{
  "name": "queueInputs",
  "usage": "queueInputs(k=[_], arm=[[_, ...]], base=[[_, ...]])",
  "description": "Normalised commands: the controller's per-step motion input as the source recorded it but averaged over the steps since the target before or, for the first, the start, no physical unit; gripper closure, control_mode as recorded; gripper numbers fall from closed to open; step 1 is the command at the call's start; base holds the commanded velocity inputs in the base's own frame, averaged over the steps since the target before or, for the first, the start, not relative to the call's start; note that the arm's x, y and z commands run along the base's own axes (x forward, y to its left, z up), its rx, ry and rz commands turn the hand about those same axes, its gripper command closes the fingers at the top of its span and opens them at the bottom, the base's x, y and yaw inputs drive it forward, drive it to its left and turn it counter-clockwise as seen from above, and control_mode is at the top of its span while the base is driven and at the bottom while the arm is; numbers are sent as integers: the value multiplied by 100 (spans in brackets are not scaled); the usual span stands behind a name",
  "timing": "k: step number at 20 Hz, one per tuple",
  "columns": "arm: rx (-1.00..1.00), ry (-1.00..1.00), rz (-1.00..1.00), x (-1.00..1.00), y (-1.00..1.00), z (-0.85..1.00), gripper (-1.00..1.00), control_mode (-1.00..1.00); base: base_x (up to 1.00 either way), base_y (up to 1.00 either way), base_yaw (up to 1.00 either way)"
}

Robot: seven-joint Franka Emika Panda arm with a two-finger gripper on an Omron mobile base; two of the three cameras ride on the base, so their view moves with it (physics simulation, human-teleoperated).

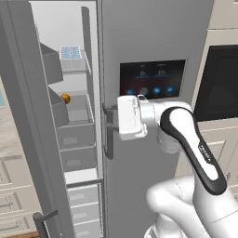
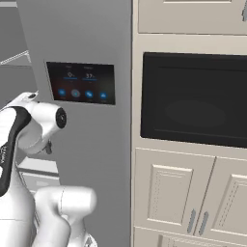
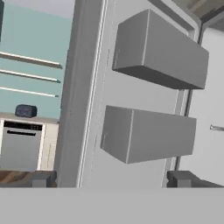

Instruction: Open the freezer door, pick up the ice cube tray from the freezer, and place it on the dining counter.

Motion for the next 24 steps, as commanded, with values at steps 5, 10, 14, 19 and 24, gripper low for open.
queueInputs(k=[5, 10, 14, 19, 24], arm=[[0, 1, 5, 37, 24, 2, -100, -100], [0, 0, 3, 30, 38, 0, -100, -100], [0, 0, 5, 23, 42, 0, -100, -100], [0, 0, 6, 25, 44, 2, -100, -100], [0, 0, 7, 20, 36, 1, -100, -100]], base=[[0, 0, 0], [0, 0, 0], [0, 0, 0], [0, 0, 0], [0, 0, 0]])
